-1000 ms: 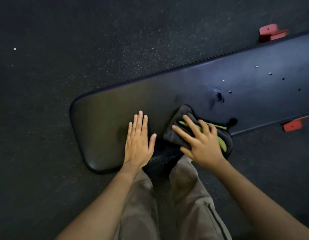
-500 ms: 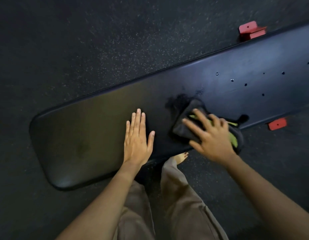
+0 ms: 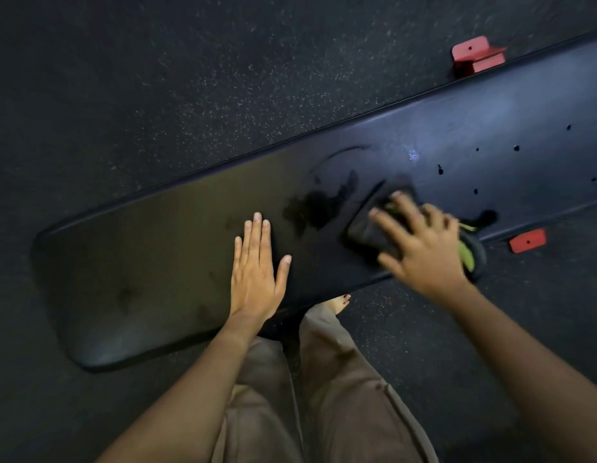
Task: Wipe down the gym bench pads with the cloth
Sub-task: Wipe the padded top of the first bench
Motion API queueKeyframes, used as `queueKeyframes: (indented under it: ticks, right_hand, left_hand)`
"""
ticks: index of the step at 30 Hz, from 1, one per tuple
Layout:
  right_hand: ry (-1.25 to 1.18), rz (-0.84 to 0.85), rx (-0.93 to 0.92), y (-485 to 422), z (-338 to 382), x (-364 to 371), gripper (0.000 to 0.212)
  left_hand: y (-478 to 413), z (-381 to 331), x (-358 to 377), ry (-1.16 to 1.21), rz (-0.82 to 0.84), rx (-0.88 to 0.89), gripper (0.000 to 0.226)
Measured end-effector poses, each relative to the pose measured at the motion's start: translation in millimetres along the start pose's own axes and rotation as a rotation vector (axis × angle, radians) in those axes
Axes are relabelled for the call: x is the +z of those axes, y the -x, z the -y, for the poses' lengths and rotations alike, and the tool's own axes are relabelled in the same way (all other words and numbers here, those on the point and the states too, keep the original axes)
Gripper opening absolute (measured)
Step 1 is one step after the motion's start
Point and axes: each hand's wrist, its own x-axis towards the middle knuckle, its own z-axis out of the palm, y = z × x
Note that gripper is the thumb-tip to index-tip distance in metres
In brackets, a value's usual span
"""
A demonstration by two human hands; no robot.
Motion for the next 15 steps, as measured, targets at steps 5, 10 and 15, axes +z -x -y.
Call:
queueKeyframes:
  ticks: [5,10,15]
  right_hand:
    - [-0.184,0.020,0.738,-88.5,15.8,-20.3,0.071]
    - [-0.024,-0.028,-0.226,-30.2,29.1,-1.7,0.069]
    - [-0.018,-0.026,0.029,-3.4,-40.3,-3.7,0.068]
  left_hand:
    - [-1.8,-10.8,1.9,0.010,-0.028,-0.047,0.063]
    - [-7.8,-21.2,5.3,0.025,-0.043,-0.042,0.062]
    - [-19.7,-36.4,7.7,0.019,-0.053,-0.001,0.063]
